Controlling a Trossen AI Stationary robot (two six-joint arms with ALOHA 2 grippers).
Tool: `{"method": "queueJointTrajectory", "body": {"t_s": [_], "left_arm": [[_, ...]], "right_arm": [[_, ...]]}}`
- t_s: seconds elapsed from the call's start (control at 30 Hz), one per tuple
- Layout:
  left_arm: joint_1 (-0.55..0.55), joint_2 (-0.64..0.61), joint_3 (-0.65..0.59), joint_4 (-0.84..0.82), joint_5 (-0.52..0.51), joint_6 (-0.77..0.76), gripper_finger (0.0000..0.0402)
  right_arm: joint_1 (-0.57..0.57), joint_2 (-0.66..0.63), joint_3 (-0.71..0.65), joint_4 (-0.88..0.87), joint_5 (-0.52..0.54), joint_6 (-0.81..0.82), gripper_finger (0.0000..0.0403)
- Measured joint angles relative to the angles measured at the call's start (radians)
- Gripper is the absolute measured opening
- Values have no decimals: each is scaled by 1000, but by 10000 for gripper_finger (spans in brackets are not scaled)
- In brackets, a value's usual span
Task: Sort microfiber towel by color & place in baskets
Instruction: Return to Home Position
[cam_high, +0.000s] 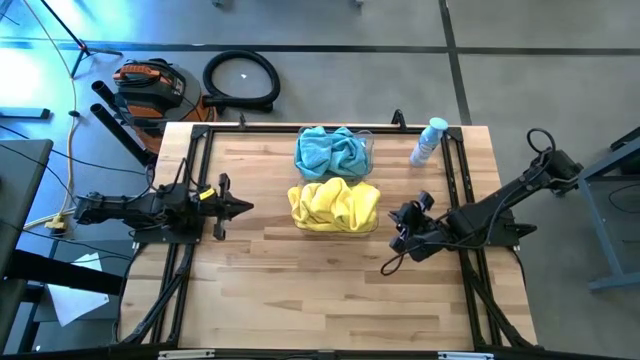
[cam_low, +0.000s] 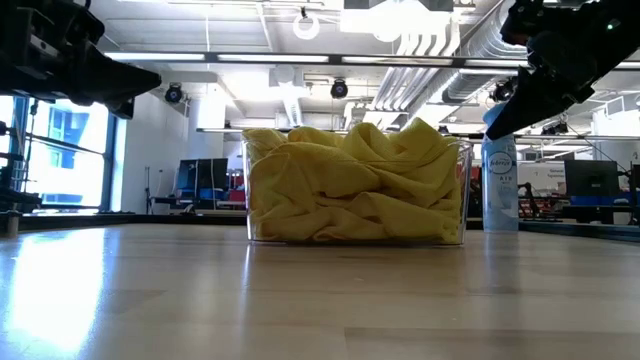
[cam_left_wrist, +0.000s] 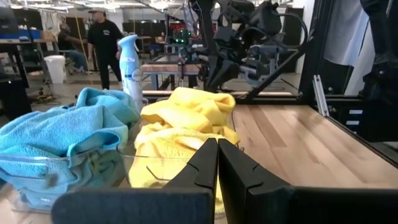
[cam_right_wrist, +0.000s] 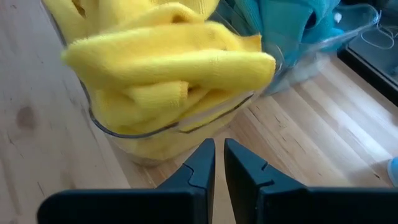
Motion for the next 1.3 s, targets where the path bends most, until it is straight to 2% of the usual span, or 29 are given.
{"method": "queueJointTrajectory", "body": {"t_s": [0.17,0.3,0.5,0.67,0.8,1.03,1.3], "left_arm": [[0,2,0,-1,-1,-10,0],[0,1,0,-1,-1,-12,0],[0,1,0,0,-1,-12,0],[0,1,0,0,-1,-12,0],[-1,1,0,0,-1,-13,0],[-1,1,0,0,-1,-13,0],[-1,1,0,0,-1,-13,0]], "right_arm": [[-69,0,0,-37,-71,-35,24],[-117,0,0,-15,-98,-129,4],[-150,0,0,22,-149,-239,1],[-170,-31,-117,166,-222,-240,1],[-185,-108,-249,357,-334,-259,0],[-282,-287,-417,645,-531,-448,0],[-393,-513,-514,766,-694,-543,0]]}}
